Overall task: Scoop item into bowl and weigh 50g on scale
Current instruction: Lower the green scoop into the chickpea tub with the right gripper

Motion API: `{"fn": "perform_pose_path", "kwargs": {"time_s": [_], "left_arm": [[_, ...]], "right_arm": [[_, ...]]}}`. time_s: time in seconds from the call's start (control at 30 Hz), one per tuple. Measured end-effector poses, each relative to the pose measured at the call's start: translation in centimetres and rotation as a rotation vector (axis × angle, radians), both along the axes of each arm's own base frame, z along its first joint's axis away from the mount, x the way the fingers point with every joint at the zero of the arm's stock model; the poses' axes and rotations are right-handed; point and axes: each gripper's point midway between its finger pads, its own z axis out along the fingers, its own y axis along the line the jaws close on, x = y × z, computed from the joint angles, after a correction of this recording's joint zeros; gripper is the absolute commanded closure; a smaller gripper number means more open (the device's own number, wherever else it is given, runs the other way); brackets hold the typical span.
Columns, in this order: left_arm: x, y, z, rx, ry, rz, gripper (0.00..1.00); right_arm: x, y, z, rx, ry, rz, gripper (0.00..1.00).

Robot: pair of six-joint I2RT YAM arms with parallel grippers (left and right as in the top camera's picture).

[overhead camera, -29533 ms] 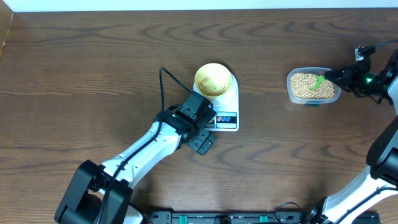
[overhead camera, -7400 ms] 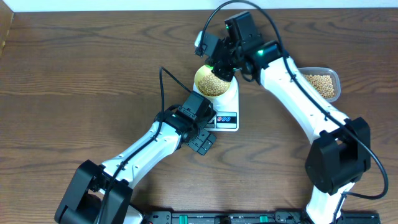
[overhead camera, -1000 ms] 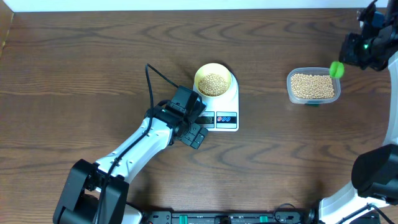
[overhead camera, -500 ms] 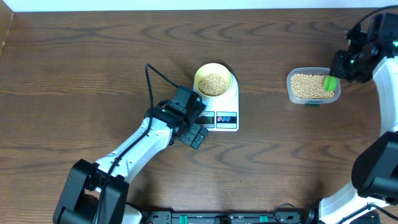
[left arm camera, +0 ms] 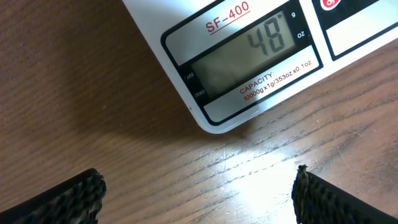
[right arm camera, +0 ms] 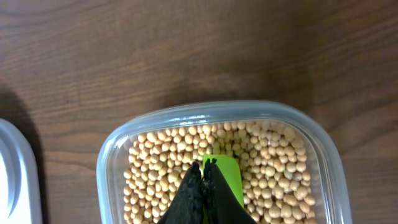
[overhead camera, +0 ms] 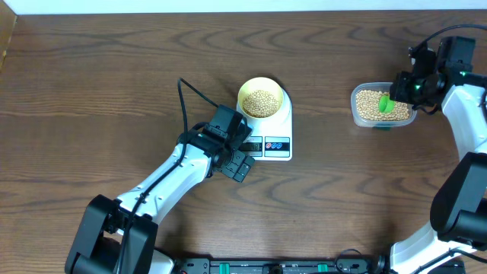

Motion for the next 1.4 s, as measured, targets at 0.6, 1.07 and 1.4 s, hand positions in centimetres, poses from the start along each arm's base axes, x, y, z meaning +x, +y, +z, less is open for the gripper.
{"fn": "perform_pose_path", "kwargs": {"time_s": [0.6,1.07,1.4], "left_arm": [[0.0,0.0,0.0,0.000,0.000,0.000,0.02],[0.0,0.0,0.0,0.000,0.000,0.000,0.02],[0.0,0.0,0.0,0.000,0.000,0.000,0.02]], "right_arm": [[0.2,1.1,0.1,0.067,-0.018,0.016,0.99],[0.3,1.3,0.3,0.094,-0.021,0.002,0.99],[0.2,-2.5,1.8,0.277,-0.073,-0.128,0.99]]}}
